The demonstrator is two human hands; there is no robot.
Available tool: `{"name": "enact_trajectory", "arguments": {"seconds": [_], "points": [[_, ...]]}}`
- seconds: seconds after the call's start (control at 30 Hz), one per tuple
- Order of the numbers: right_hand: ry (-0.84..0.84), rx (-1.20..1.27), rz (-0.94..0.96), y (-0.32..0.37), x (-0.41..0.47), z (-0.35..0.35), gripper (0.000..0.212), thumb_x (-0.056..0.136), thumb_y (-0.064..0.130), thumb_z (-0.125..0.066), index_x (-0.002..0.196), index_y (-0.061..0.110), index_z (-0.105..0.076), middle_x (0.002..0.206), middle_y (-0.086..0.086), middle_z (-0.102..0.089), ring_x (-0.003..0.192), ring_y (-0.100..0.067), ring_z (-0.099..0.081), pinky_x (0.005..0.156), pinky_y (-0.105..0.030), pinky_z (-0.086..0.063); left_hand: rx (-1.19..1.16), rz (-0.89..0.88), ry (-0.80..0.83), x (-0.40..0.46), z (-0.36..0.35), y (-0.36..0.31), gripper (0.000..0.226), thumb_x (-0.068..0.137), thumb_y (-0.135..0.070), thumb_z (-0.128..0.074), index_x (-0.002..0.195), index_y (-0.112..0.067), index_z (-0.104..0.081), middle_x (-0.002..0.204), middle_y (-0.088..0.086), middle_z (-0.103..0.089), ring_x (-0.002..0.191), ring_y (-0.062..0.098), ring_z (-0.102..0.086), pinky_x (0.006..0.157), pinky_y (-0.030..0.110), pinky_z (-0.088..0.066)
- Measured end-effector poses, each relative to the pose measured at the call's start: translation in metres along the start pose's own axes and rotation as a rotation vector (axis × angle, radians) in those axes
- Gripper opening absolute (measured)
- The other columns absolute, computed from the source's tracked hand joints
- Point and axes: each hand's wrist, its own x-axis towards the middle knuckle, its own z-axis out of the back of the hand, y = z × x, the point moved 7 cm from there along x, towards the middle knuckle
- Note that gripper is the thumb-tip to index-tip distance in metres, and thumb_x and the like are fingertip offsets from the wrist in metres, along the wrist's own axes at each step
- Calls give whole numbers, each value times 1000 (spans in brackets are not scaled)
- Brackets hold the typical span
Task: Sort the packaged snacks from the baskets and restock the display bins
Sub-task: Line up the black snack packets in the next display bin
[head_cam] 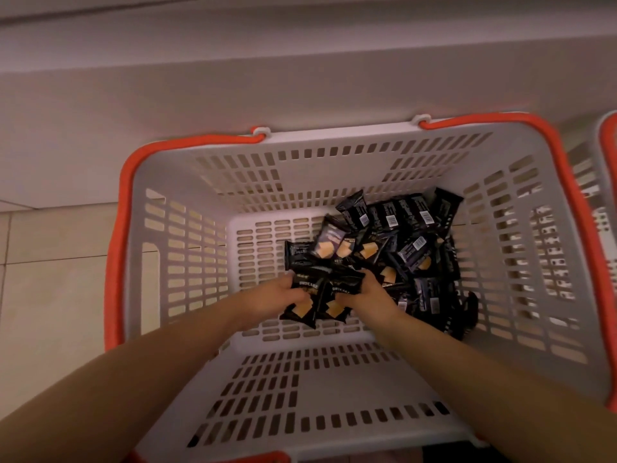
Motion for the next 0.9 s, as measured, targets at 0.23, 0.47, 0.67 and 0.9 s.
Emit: {"name": "enact_trajectory", "arguments": {"seconds": [0.23, 0.47, 0.67, 0.9], "points": [[205, 201, -41, 13, -2, -26, 44, 88, -8, -49, 128, 10, -44, 120, -11, -59, 112, -26, -57, 93, -35, -49, -141, -126, -73, -3, 0, -5, 58, 89, -20, -60, 133, -27, -23, 121, -3, -53, 108, 11, -56, 83, 19, -47], [324, -330, 98, 63, 25, -41, 32, 92, 10, -46, 123, 15, -52, 120, -7, -59, 110, -23, -56, 96, -39, -46, -415, -134, -152, -1, 22, -10, 21, 87, -14, -62, 103, -27, -57, 103, 1, -67, 96, 17, -65, 84, 30, -52], [-43, -989, 582, 112, 56, -33, 33, 95, 6, -41, 126, 2, -50, 130, -18, -48, 122, -32, -43, 98, -36, -38, -292, -90, -465, -5, 55, -12, 33, 85, -26, -65, 114, -19, -53, 98, 0, -66, 83, 11, -65, 65, 22, -51], [76, -1718, 453, 82, 62, -31, 49, 89, 16, -56, 135, 8, -41, 144, -18, -28, 134, -34, -23, 108, -44, -27, -42, -63, -423, -6, 55, -5, 27, 84, -29, -67, 107, -19, -57, 97, 1, -66, 88, 17, -65, 76, 30, -53]]}}
